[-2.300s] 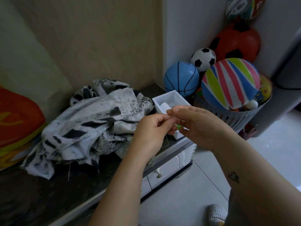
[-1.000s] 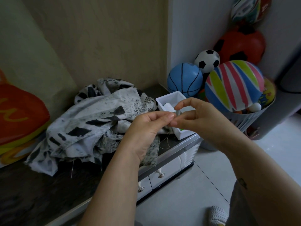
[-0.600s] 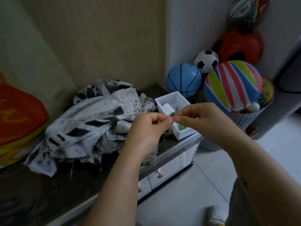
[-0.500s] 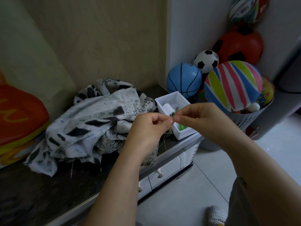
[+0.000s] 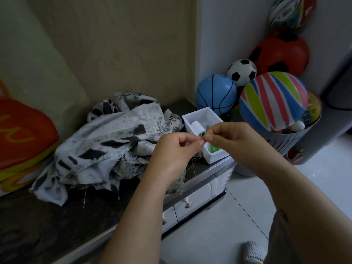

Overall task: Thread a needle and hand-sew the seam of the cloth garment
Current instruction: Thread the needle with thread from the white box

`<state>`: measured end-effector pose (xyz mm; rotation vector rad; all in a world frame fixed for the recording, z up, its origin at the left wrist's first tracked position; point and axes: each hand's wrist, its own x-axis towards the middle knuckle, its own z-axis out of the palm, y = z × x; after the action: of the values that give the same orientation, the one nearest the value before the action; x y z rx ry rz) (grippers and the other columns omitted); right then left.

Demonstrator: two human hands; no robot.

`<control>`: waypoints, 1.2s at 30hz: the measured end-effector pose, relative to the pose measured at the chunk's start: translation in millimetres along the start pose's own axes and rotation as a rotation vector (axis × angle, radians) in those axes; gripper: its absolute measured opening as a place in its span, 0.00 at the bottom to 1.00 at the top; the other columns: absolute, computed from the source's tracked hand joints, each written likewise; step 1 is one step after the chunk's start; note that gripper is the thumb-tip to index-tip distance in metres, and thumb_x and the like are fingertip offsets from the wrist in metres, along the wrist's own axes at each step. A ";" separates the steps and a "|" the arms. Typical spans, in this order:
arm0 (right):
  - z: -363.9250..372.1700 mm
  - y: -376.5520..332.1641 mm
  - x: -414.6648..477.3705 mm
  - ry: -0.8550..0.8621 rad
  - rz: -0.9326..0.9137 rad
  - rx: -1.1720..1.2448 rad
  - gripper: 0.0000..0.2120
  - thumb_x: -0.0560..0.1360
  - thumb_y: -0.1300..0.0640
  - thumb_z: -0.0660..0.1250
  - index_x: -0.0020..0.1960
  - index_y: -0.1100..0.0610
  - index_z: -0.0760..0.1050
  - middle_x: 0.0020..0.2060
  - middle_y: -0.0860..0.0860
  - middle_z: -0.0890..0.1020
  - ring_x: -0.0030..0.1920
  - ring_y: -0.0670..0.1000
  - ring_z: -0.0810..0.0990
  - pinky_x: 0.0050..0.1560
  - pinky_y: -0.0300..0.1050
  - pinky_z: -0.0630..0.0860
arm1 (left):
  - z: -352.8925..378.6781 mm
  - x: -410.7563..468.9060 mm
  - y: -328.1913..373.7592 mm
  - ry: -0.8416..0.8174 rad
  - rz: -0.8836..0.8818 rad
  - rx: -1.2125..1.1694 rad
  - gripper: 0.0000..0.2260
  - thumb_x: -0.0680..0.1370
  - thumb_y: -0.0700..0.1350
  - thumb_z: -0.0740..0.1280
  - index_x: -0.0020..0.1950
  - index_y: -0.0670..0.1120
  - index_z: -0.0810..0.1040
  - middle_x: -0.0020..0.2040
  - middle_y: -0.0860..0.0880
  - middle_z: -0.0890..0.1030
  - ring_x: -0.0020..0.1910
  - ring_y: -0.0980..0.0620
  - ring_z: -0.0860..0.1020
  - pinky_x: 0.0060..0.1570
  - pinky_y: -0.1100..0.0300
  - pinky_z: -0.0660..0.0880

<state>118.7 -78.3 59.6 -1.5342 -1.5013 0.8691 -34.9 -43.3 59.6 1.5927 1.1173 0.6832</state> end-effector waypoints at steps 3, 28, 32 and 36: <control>0.0 -0.5 0.2 -0.009 0.006 0.026 0.07 0.76 0.57 0.65 0.40 0.49 0.76 0.29 0.37 0.80 0.34 0.34 0.77 0.38 0.24 0.72 | -0.1 0.1 0.0 0.000 -0.001 0.001 0.05 0.76 0.46 0.70 0.42 0.56 0.81 0.45 0.52 0.83 0.49 0.55 0.80 0.51 0.65 0.75; -6.5 -2.5 -1.5 -0.059 0.094 0.071 0.03 0.69 0.49 0.69 0.37 0.47 0.80 0.34 0.43 0.83 0.38 0.39 0.80 0.43 0.34 0.73 | -1.3 1.2 -4.3 -0.075 -0.014 0.048 0.01 0.74 0.49 0.72 0.43 0.55 0.82 0.48 0.46 0.84 0.51 0.49 0.81 0.57 0.50 0.77; -2.9 -1.8 0.1 -0.019 0.146 0.092 0.06 0.74 0.54 0.68 0.38 0.49 0.79 0.28 0.40 0.80 0.32 0.35 0.76 0.35 0.29 0.70 | -1.0 0.6 -3.2 -0.077 -0.018 0.045 0.01 0.74 0.49 0.71 0.43 0.55 0.82 0.49 0.47 0.84 0.52 0.49 0.81 0.58 0.50 0.77; -2.0 -1.9 -0.5 0.002 0.209 0.172 0.07 0.73 0.52 0.68 0.37 0.50 0.79 0.31 0.46 0.80 0.34 0.40 0.76 0.42 0.38 0.69 | -1.7 0.3 -2.1 -0.077 -0.015 0.024 0.01 0.74 0.49 0.71 0.42 0.54 0.83 0.48 0.49 0.84 0.51 0.52 0.81 0.58 0.52 0.77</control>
<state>119.6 -79.0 62.2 -1.5808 -1.2442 1.0878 -36.8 -42.2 58.2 1.6164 1.0831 0.5954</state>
